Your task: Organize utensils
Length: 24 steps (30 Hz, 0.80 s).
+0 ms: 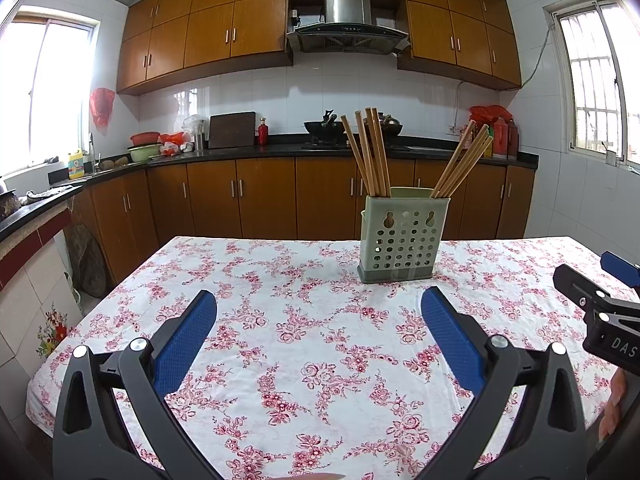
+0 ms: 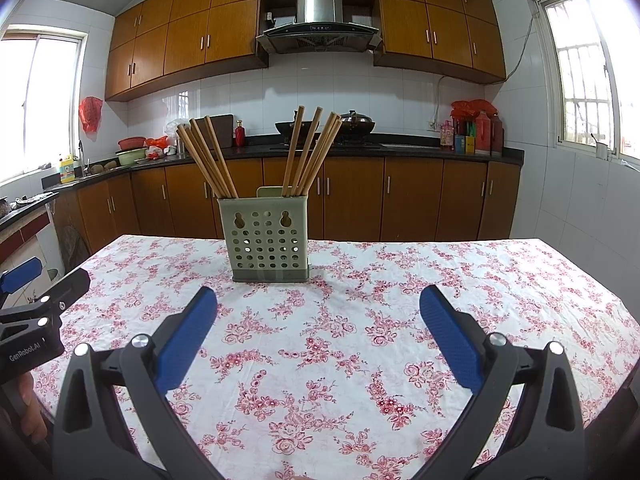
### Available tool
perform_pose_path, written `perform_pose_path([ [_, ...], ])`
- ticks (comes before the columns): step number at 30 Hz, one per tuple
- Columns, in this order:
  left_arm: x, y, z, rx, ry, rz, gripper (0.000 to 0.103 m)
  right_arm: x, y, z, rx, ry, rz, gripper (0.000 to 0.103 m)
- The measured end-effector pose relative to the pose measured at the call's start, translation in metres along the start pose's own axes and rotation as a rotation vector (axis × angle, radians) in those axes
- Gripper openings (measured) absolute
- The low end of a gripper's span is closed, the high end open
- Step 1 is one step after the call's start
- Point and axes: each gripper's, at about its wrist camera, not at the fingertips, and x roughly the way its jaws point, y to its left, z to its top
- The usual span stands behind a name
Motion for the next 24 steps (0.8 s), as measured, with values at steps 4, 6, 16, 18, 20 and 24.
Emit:
perform_pose_path([
  [4, -0.0004, -0.0008, 0.0001, 0.001, -0.001, -0.001, 0.101, 0.0, 0.0005, -0.0004, 0.0, 0.0, -0.001, 0.099],
  [6, -0.0001, -0.0002, -0.0005, 0.0, -0.001, -0.004, 0.101, -0.0001, 0.0003, -0.0002, 0.001, 0.0, -0.001, 0.099],
  [16, 0.0005, -0.0005, -0.0029, -0.004, 0.006, -0.01, 0.101, 0.0002, 0.0019, -0.0024, 0.002, 0.003, -0.001, 0.099],
  [18, -0.0002, -0.001, -0.003, -0.003, 0.004, -0.009, 0.101, 0.0004, 0.0019, -0.002, 0.002, 0.003, -0.002, 0.099],
  [20, -0.0014, -0.0017, -0.0034, -0.001, 0.001, -0.004, 0.101, 0.0, 0.0022, -0.0024, 0.002, 0.004, -0.002, 0.099],
  [24, -0.001, 0.0003, -0.0025, -0.004, 0.002, -0.005, 0.101, 0.0002, 0.0016, -0.0016, 0.002, 0.003, -0.002, 0.099],
])
